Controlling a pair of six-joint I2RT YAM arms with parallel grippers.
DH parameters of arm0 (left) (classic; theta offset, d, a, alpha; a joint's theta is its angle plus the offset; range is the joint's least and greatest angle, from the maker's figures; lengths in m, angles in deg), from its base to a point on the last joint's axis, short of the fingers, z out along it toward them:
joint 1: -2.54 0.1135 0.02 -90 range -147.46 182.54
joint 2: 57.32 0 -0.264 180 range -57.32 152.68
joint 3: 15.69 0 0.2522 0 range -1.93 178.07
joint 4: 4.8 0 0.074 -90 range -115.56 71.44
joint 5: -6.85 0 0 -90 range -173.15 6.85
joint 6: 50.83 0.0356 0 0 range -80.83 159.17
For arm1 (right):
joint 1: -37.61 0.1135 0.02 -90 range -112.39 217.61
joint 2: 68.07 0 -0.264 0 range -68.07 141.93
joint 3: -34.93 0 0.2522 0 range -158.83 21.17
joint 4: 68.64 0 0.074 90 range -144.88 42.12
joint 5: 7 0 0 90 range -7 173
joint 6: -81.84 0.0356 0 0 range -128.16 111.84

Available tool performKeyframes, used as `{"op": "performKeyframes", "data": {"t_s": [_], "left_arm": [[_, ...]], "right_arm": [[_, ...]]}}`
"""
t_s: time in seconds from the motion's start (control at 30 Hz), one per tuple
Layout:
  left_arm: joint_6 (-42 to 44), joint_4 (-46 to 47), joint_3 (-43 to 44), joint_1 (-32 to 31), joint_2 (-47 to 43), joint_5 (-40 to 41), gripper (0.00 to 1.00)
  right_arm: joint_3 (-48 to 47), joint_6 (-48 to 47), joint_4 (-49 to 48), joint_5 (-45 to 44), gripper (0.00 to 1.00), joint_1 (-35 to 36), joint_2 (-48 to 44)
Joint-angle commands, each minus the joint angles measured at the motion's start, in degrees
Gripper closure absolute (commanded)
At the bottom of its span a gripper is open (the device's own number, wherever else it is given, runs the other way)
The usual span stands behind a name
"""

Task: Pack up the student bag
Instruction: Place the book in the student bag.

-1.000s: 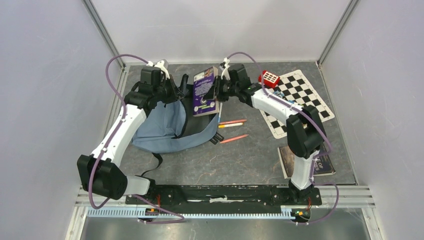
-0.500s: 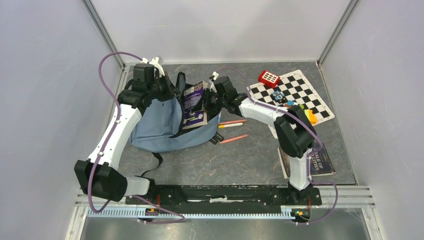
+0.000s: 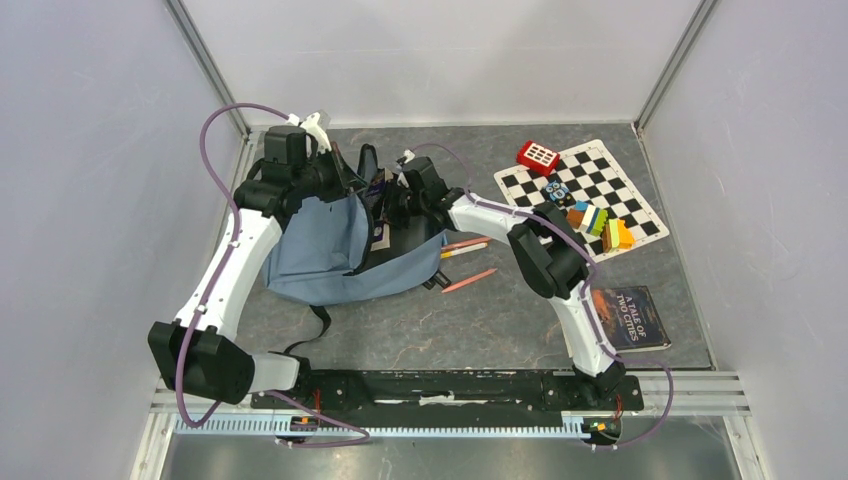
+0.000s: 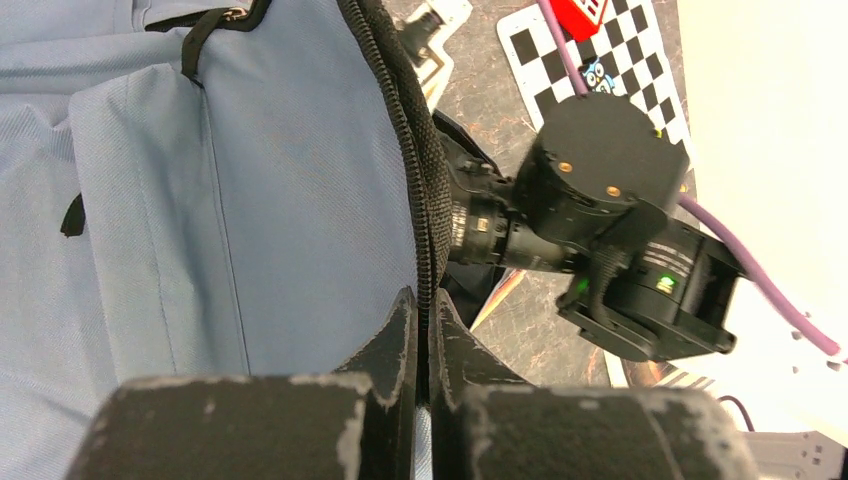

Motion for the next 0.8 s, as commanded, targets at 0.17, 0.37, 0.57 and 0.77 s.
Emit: {"op": "performKeyframes", "data": {"t_s": [0.17, 0.37, 0.57, 0.77], "left_arm": [[-1.20, 7.15, -0.14, 0.32, -0.99, -2.69, 0.98], [-1.05, 6.70, 0.11, 0.59, -0.63, -1.33, 0.98], [-0.50, 5.86, 1.40, 0.93, 0.07, -1.15, 0.98], [-0.43, 5.83, 1.35, 1.20, 0.56, -1.78, 0.98]], "right_arm": [[-12.46, -3.42, 0.31, -1.42, 0.82, 1.19, 7.49], [-11.51, -12.84, 6.79, -5.63, 0.40, 1.20, 7.00], [-10.76, -19.50, 11.80, -10.89, 0.24, 1.20, 4.30], [-7.61, -23.12, 15.25, -18.33, 0.24, 1.27, 1.02]]}}
